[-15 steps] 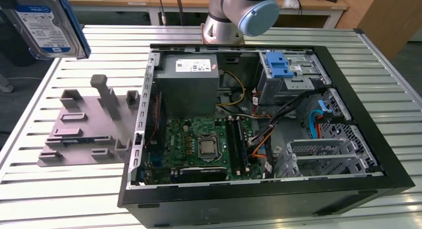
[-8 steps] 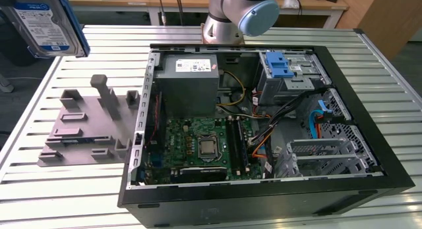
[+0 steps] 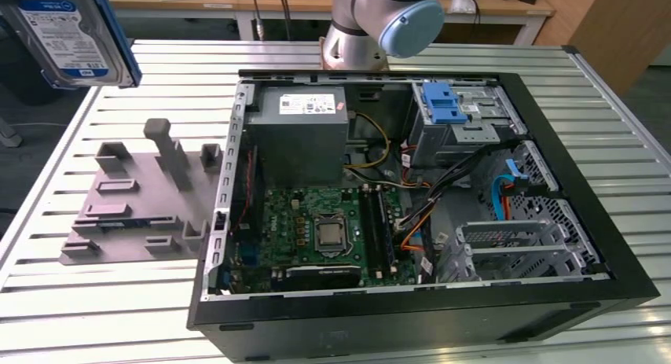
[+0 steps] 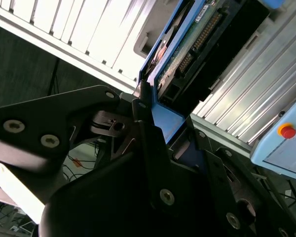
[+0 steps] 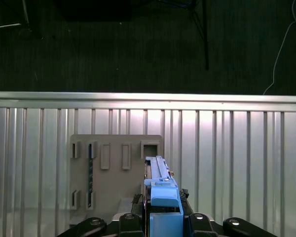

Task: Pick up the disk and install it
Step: 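Pick up the disk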

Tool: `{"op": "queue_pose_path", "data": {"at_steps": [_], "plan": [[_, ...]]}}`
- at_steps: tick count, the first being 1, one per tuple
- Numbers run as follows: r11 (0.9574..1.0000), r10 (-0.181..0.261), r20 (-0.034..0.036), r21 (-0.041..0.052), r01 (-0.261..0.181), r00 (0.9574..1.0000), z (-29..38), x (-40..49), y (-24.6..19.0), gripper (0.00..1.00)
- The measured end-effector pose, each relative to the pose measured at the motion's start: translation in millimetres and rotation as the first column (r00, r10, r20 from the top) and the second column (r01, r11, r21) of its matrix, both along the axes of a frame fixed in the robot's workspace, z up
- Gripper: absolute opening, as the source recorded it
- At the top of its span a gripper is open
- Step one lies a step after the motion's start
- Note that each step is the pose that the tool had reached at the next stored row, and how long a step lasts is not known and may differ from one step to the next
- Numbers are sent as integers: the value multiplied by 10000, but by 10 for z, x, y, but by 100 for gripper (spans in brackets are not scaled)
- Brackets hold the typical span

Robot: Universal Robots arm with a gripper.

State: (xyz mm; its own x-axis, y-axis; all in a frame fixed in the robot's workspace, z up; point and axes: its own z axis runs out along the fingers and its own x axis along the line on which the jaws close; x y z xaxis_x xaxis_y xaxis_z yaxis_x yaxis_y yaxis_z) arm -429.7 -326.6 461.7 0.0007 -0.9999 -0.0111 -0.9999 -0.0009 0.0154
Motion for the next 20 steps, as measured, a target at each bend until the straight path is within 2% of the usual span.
{"op": "queue_pose_path", "data": {"at_steps": [20], "plan": [[10000,0,8,1,0,10000,158,0,0,36]]}}
